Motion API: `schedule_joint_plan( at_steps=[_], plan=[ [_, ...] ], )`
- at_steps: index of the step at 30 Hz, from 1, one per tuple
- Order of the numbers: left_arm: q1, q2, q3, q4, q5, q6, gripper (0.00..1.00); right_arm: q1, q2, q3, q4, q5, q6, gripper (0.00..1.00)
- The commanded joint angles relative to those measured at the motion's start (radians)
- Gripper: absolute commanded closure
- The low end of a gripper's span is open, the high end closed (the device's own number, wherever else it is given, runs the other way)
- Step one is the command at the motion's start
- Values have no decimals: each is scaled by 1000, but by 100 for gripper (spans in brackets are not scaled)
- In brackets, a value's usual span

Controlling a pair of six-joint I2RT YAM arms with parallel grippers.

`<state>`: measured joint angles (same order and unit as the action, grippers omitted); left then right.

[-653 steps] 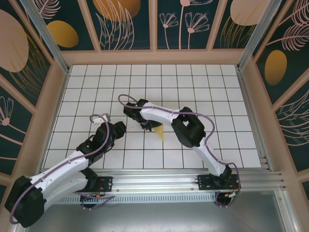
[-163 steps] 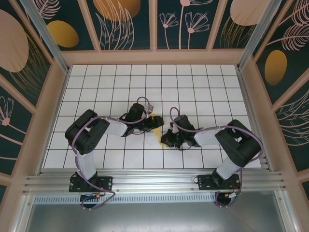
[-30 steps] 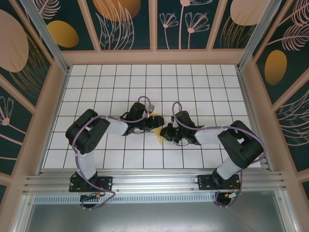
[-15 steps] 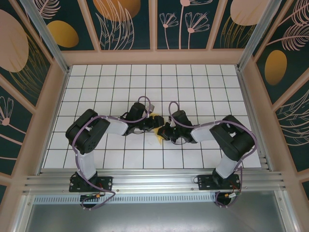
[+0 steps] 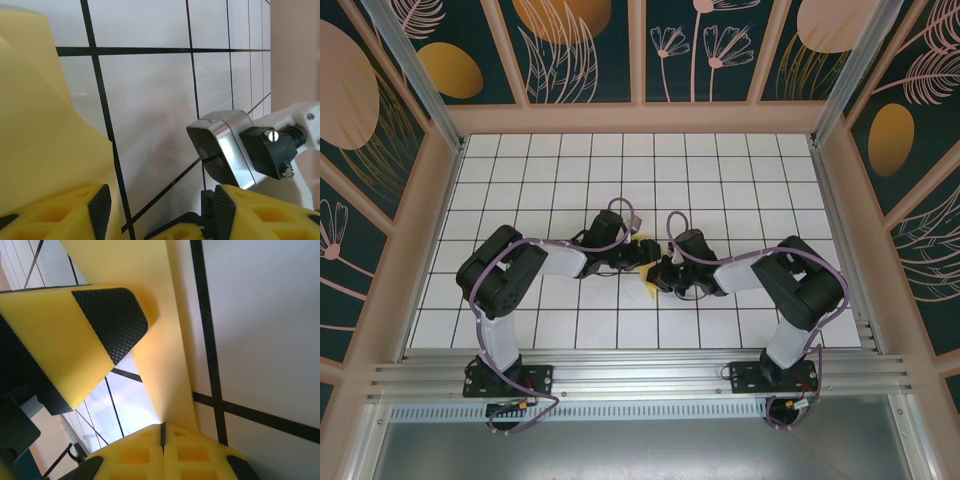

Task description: Fold a paper plane with a square sheet of paper (pick it up from the middle)

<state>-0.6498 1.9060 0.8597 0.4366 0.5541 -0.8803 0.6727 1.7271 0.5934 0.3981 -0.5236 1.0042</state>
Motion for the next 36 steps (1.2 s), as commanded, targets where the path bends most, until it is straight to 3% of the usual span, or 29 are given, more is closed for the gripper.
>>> schedule_joint_plan(
  at_steps=[1,8,14,18,23,29,36],
  plan=[
    [33,63,-4,-111,-74,84,40,4,68,-49,-209,51,-47,100],
    [49,-26,3,-19,58,125,36,2,90,-41,-235,49,-78,100],
    [58,-185,-20,-57,-61,159,34,2,103,-32,-245,43,-94,100],
    [58,-243,-71,-78,-162,153,42,2,111,-19,-256,42,-105,100],
    [59,-202,-104,-6,-93,118,65,2,114,-15,-260,43,-109,100],
    [58,-133,-110,54,-38,92,68,2,115,-12,-263,42,-114,100],
    [59,-62,-88,34,-112,94,70,1,117,-7,-280,47,-126,100]
  ],
)
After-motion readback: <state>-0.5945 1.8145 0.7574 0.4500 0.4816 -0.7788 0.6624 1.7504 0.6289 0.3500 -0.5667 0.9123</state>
